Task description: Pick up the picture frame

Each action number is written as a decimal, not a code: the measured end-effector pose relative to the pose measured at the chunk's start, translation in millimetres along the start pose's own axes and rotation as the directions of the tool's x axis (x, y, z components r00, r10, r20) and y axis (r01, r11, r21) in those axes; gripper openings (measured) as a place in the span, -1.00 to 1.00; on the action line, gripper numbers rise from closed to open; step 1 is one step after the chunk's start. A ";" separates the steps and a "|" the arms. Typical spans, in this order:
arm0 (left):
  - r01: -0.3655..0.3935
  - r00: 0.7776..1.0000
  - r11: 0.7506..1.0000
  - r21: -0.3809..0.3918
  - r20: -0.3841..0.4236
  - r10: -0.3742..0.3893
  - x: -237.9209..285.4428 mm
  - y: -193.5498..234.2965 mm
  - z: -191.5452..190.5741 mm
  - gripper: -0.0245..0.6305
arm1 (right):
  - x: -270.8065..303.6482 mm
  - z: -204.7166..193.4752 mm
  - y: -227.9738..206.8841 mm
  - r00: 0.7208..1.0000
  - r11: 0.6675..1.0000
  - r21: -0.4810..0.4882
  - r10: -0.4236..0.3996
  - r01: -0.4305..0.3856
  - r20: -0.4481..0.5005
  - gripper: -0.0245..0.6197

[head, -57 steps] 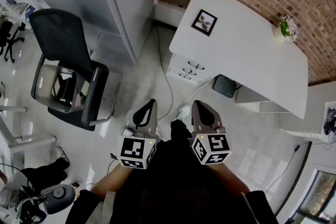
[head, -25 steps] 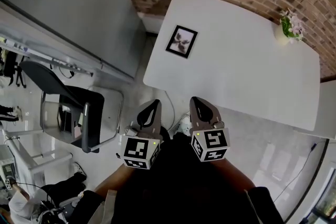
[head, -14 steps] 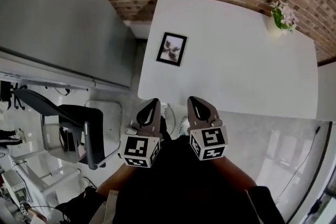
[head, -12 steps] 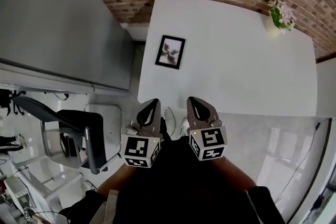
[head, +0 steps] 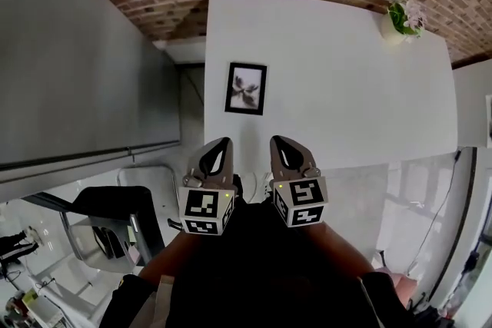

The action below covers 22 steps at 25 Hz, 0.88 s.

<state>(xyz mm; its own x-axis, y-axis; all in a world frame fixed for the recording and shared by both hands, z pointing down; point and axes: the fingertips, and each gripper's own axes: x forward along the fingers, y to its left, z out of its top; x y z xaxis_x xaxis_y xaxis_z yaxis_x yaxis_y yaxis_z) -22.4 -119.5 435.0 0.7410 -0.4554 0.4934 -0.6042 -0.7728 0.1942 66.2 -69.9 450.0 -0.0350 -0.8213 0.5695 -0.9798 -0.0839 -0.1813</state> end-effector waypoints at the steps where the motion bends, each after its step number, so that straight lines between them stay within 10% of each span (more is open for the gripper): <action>1: 0.008 1.000 1.000 0.000 -0.010 -0.008 5.3 4.5 -0.9 -0.92 | 5.4 0.3 -1.2 1.000 1.000 0.007 -0.011 0.011 -0.007 -0.92; 22: 0.080 0.974 0.996 -0.048 -0.208 -0.088 102.3 60.9 -44.4 -0.68 | 91.2 -32.0 -28.9 0.982 0.984 0.135 -0.098 0.120 -0.161 -0.74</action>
<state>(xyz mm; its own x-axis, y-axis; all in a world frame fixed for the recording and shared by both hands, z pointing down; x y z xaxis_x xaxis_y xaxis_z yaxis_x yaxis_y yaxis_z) 3.6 -193.5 535.0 0.7143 -0.2840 0.6397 -0.5566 -0.7846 0.2732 85.1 -124.3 532.9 0.0299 -0.7078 0.7058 -0.9415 -0.2570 -0.2179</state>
